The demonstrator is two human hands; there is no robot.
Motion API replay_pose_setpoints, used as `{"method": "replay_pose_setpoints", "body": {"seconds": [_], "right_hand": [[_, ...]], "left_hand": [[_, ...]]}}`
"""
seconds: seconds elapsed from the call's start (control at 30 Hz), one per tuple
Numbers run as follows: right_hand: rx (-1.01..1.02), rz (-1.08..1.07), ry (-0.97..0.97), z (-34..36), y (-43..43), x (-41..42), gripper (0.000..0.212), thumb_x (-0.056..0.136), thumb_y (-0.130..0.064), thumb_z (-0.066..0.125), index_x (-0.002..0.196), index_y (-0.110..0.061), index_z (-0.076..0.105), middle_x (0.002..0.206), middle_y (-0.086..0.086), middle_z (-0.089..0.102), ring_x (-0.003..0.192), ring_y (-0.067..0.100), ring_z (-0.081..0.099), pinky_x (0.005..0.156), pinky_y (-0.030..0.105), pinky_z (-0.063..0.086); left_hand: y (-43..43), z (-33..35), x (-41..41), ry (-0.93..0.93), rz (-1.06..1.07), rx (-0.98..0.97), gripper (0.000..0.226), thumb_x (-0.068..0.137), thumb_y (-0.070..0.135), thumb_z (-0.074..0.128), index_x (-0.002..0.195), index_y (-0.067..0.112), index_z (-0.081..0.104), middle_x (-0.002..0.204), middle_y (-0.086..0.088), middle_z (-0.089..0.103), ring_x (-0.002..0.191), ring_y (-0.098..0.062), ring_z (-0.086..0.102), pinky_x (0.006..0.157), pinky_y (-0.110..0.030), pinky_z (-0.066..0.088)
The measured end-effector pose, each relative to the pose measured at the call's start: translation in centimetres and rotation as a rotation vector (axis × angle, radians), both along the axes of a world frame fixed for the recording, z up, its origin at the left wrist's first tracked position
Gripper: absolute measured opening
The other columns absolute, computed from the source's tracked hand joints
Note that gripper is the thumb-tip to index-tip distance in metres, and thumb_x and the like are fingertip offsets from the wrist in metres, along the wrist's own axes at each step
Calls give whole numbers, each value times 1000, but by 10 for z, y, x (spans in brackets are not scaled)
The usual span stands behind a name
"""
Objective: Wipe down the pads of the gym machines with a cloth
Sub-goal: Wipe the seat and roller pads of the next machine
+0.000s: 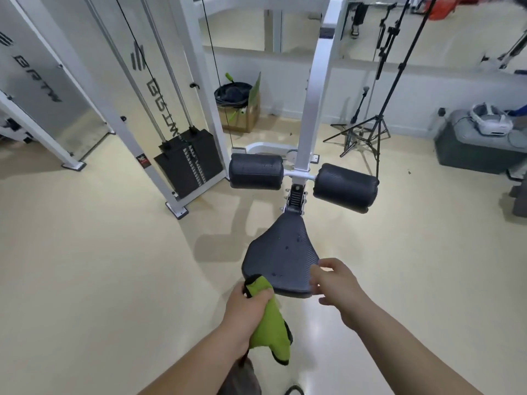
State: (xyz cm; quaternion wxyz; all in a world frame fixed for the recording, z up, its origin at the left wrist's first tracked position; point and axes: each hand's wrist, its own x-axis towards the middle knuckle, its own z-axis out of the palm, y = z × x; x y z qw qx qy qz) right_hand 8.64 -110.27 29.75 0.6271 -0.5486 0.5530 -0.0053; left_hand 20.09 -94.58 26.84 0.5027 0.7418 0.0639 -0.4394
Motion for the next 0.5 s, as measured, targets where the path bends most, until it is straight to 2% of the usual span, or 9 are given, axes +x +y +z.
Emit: {"method": "replay_pose_setpoints", "body": {"seconds": [0.1, 0.2, 0.27, 0.37, 0.5], "right_hand": [[-26, -16, 8, -17, -47, 35, 20, 96, -27, 58, 116, -22, 56, 121, 16, 68, 78, 23, 65, 70, 33, 50], [-19, -30, 61, -48, -87, 65, 8, 97, -26, 58, 104, -23, 56, 116, 18, 71, 76, 23, 63, 70, 35, 50], [-25, -42, 107, -76, -109, 84, 7, 97, -28, 59, 102, -23, 56, 110, 17, 72, 77, 23, 65, 75, 40, 55], [-44, -23, 204, -129, -140, 111, 20, 97, -34, 58, 112, -21, 57, 106, 10, 70, 92, 26, 68, 90, 47, 56], [-80, 40, 350, -206, -167, 133, 34, 100, -39, 53, 127, -19, 57, 116, 7, 69, 103, 28, 66, 95, 39, 52]], "left_hand": [[-48, -26, 48, -73, -102, 62, 25, 88, 25, 73, 110, 26, 61, 104, -3, 73, 94, -23, 72, 92, -48, 59], [-98, -61, 101, -176, -254, 128, 19, 88, 28, 71, 102, 32, 59, 101, -1, 71, 93, -21, 70, 92, -47, 58], [-129, -83, 135, -272, -397, 168, 19, 87, 28, 70, 101, 32, 58, 100, 2, 71, 91, -19, 68, 91, -45, 57], [-177, -119, 178, -540, -700, 197, 24, 89, 37, 67, 110, 33, 57, 104, 7, 66, 94, -19, 65, 86, -42, 57], [-210, -179, 191, -981, -1069, 211, 41, 94, 40, 59, 133, 29, 52, 116, 3, 53, 102, -22, 58, 84, -41, 55]]}}
